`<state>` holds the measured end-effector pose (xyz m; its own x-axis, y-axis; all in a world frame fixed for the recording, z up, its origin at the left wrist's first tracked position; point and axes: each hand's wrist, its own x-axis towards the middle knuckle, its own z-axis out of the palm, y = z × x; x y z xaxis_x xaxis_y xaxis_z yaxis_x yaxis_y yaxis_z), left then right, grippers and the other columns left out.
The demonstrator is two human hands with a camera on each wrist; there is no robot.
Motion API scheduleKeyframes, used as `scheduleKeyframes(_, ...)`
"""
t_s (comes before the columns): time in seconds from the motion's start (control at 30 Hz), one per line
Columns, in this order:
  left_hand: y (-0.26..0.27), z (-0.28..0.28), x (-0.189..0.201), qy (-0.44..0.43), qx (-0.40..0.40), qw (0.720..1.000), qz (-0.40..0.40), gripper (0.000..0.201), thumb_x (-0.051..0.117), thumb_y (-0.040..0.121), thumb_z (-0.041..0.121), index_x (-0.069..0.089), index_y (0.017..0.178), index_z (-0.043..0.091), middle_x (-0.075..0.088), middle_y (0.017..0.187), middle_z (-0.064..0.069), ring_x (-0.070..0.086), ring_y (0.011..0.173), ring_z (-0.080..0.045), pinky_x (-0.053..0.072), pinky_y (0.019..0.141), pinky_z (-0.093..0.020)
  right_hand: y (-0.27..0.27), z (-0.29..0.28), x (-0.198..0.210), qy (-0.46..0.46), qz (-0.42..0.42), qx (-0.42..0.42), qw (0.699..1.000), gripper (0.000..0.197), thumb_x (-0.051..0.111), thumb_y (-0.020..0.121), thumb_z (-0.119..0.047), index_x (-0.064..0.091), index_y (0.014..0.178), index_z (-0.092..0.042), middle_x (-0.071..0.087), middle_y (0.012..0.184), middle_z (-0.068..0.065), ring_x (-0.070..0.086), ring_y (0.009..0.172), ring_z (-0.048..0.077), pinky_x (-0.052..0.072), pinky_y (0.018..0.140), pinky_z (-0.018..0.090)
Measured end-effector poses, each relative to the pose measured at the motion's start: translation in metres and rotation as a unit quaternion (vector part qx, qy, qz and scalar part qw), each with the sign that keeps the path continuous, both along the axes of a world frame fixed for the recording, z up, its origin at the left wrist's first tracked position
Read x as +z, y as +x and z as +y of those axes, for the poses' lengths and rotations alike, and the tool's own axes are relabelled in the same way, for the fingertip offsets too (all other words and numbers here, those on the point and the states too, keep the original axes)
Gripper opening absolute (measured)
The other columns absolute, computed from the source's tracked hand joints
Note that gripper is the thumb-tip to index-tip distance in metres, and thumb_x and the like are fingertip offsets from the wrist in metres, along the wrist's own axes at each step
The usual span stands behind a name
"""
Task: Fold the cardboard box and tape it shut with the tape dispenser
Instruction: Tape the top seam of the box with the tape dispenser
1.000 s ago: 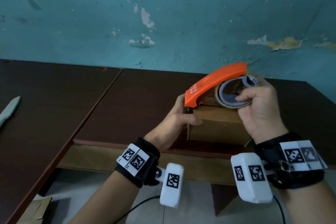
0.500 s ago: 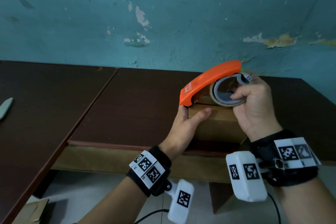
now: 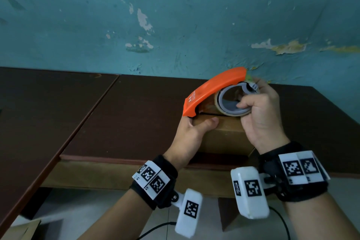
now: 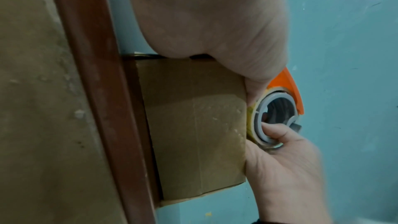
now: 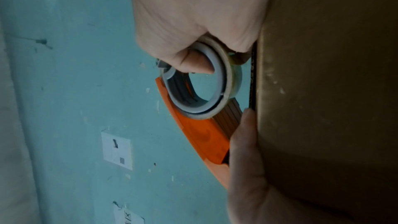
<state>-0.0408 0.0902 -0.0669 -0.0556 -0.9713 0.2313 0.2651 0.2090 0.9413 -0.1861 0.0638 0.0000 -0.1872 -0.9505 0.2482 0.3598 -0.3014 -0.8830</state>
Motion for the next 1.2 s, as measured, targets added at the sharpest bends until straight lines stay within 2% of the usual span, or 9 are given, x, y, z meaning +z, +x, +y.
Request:
scheduleKeyframes(0.17, 0.0, -0.005, -0.007, 0.005, 0.011, 1.0, 0.016, 0.07, 0.076, 0.085, 0.009, 0.047, 0.149, 0.012, 0.066, 0.138, -0.011, 0.065, 0.128, -0.02, 0.053, 0.108, -0.035, -0.01, 0.001, 0.002, 0.007, 0.033, -0.006, 0.999, 0.044, 0.051, 0.047, 0.011, 0.069, 0.075, -0.018, 0.062, 0.085, 0.011, 0.06, 0.093, 0.035, 0.049, 0.09, 0.052)
scheduleKeyframes(0.27, 0.001, -0.008, -0.01, 0.001, 0.009, 1.0, 0.003, 0.071, 0.076, 0.087, 0.011, 0.045, 0.15, 0.012, 0.062, 0.142, -0.016, 0.061, 0.133, -0.025, 0.05, 0.113, -0.043, -0.013, -0.001, 0.002, 0.007, 0.063, -0.013, 0.998, 0.046, 0.051, 0.046, 0.011, 0.064, 0.084, -0.011, 0.061, 0.09, 0.015, 0.061, 0.092, 0.034, 0.05, 0.087, 0.048)
scheduleKeyframes(0.4, 0.004, -0.009, -0.011, 0.003, 0.004, 1.0, -0.016, 0.069, 0.077, 0.088, 0.016, 0.046, 0.15, 0.013, 0.061, 0.144, -0.013, 0.059, 0.136, -0.024, 0.046, 0.117, -0.051, -0.016, -0.003, 0.002, -0.002, 0.092, -0.022, 0.996, 0.05, 0.051, 0.043, 0.01, 0.065, 0.086, -0.012, 0.061, 0.094, 0.016, 0.06, 0.094, 0.035, 0.049, 0.088, 0.05)
scheduleKeyframes(0.5, 0.006, -0.007, -0.011, 0.002, -0.003, 1.0, -0.03, 0.069, 0.077, 0.089, 0.02, 0.045, 0.15, 0.018, 0.061, 0.144, -0.008, 0.058, 0.136, -0.02, 0.045, 0.117, -0.049, -0.019, -0.001, 0.003, -0.026, 0.128, -0.018, 0.991, 0.054, 0.051, 0.045, 0.011, 0.071, 0.086, -0.02, 0.066, 0.091, 0.011, 0.064, 0.095, 0.035, 0.053, 0.087, 0.051)
scheduleKeyframes(0.6, 0.01, -0.004, -0.011, 0.004, -0.013, 0.999, -0.041, 0.069, 0.078, 0.086, 0.025, 0.045, 0.147, 0.024, 0.061, 0.142, -0.002, 0.059, 0.133, -0.012, 0.047, 0.115, -0.038, -0.021, 0.002, 0.004, -0.052, 0.149, -0.025, 0.987, 0.059, 0.051, 0.047, 0.012, 0.076, 0.083, -0.026, 0.07, 0.089, 0.008, 0.066, 0.098, 0.04, 0.055, 0.084, 0.052)
scheduleKeyframes(0.67, 0.013, -0.003, -0.009, 0.005, -0.02, 0.999, -0.048, 0.066, 0.079, 0.085, 0.027, 0.049, 0.143, 0.021, 0.062, 0.139, -0.003, 0.06, 0.131, -0.012, 0.048, 0.112, -0.034, -0.024, 0.002, 0.003, -0.057, 0.146, -0.037, 0.987, 0.059, 0.05, 0.048, 0.012, 0.076, 0.083, -0.027, 0.07, 0.089, 0.007, 0.065, 0.1, 0.044, 0.055, 0.082, 0.054)
scheduleKeyframes(0.8, 0.017, -0.005, -0.007, 0.005, -0.013, 0.998, -0.059, 0.065, 0.084, 0.077, 0.038, 0.055, 0.132, 0.018, 0.064, 0.133, -0.007, 0.062, 0.126, -0.018, 0.049, 0.111, -0.038, -0.026, 0.001, 0.001, -0.068, 0.147, -0.051, 0.985, 0.057, 0.049, 0.05, 0.012, 0.075, 0.083, -0.027, 0.07, 0.084, 0.001, 0.066, 0.093, 0.03, 0.054, 0.077, 0.043)
scheduleKeyframes(0.93, 0.016, -0.007, -0.008, 0.007, -0.003, 0.998, -0.061, 0.064, 0.085, 0.076, 0.037, 0.057, 0.13, 0.018, 0.067, 0.126, 0.001, 0.064, 0.122, -0.013, 0.05, 0.109, -0.034, -0.026, -0.001, -0.003, -0.072, 0.145, -0.056, 0.985, 0.057, 0.049, 0.049, 0.012, 0.073, 0.086, -0.024, 0.069, 0.084, 0.002, 0.065, 0.091, 0.03, 0.053, 0.073, 0.037)
scheduleKeyframes(1.2, 0.019, -0.008, -0.007, -0.003, 0.011, 0.996, -0.086, 0.06, 0.085, 0.078, 0.031, 0.06, 0.129, 0.015, 0.068, 0.126, -0.002, 0.065, 0.12, -0.014, 0.051, 0.11, -0.037, -0.03, 0.0, -0.001, -0.079, 0.168, -0.057, 0.981, 0.059, 0.05, 0.051, 0.012, 0.074, 0.091, -0.024, 0.071, 0.082, -0.004, 0.067, 0.087, 0.023, 0.054, 0.065, 0.033)
